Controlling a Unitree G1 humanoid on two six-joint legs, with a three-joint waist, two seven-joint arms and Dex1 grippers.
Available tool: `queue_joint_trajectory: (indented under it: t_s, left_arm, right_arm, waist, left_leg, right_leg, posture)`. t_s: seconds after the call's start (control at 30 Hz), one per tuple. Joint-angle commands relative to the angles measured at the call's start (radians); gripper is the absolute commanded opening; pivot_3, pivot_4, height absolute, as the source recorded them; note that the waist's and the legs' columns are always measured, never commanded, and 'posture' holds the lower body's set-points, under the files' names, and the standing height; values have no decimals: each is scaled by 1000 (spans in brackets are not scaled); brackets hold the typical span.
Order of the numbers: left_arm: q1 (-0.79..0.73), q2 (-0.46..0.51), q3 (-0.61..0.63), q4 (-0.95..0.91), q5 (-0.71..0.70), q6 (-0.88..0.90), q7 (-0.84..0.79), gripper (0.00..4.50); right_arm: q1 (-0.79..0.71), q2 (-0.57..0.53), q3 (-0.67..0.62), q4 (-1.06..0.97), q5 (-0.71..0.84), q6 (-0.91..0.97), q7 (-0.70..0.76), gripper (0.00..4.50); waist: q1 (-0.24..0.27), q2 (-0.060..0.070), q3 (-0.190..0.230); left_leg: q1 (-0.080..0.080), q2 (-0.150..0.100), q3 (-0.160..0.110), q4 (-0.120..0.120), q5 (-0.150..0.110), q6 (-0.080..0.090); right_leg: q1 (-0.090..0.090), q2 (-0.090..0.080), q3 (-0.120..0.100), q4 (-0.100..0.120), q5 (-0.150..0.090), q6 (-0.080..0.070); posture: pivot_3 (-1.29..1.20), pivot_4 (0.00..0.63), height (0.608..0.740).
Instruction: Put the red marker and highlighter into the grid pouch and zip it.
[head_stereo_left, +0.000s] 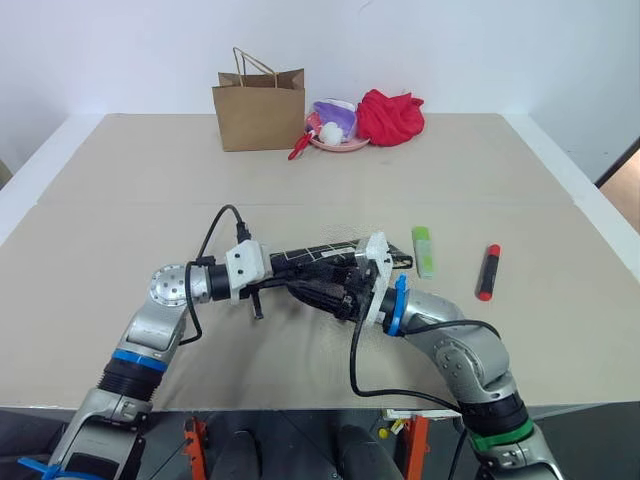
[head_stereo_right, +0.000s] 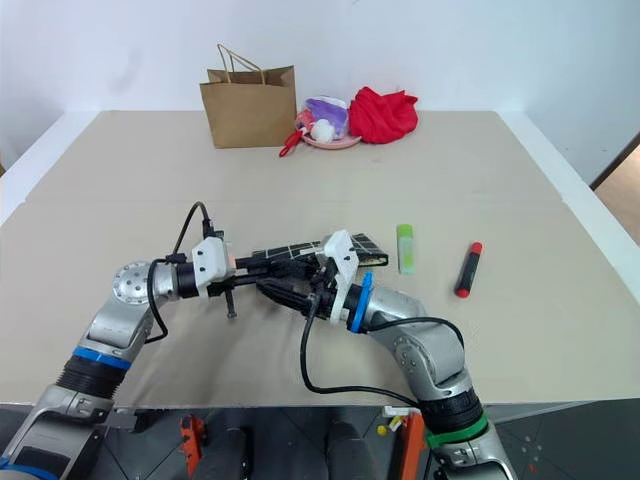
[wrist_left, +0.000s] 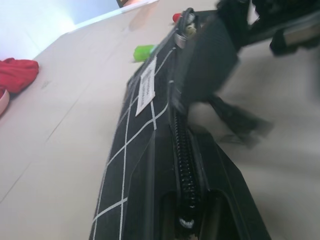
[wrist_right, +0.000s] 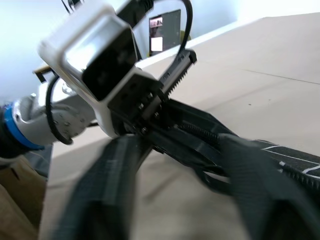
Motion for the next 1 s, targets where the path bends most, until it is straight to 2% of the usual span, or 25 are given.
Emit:
queue_joint_trajectory:
  t_s: [0.03, 0.17, 0.27, 0.4, 0.67, 1.0]
  left_arm:
    - [8, 17, 19, -45, -15, -10, -4, 0]
    - [12, 26, 22, -49, -21, -7, -5, 0]
    - [10, 29, 25, -46, -24, -7, -8, 0]
    - [2, 28, 24, -38, -25, -10, -10, 0]
    - [-19, 27, 30, -23, -32, -20, -25, 0]
    - [-9, 31, 32, -34, -31, -23, -22, 0]
  right_arm:
    - [21, -24, -173, -95, 116, 51, -83, 4472]
    - [12, -36, -359, -89, 179, 87, -246, 4472]
    - [1, -69, -428, -9, 80, 70, -352, 4472]
    - [27, -118, -364, 81, -91, 7, -395, 4472]
    - [65, -72, -225, 160, -265, -61, -426, 4472]
    - [84, -45, -247, 217, -395, -85, -525, 4472]
  waist:
    - [0, 0, 0]
    - [3, 0, 0]
    - [3, 0, 0]
    - [0, 0, 0]
    - [-2, 0, 0]
    - [-1, 0, 0]
  left_leg:
    - [0, 0, 0, 0, 0, 0]
    - [0, 0, 0, 0, 0, 0]
    - [0, 0, 0, 0, 0, 0]
    - [0, 0, 0, 0, 0, 0]
    - [0, 0, 0, -2, 0, 0]
    - [1, 0, 0, -2, 0, 0]
  right_leg:
    - [0, 0, 0, 0, 0, 0]
    - [0, 0, 0, 0, 0, 0]
    - [0, 0, 0, 0, 0, 0]
    - [0, 0, 0, 0, 0, 0]
    - [-1, 0, 0, 0, -1, -1]
    - [0, 0, 0, 0, 0, -1]
  posture:
    - [0, 150, 740]
    - [0, 150, 740]
    - [0, 150, 740]
    - [0, 150, 740]
    - [0, 150, 740]
    - [0, 150, 740]
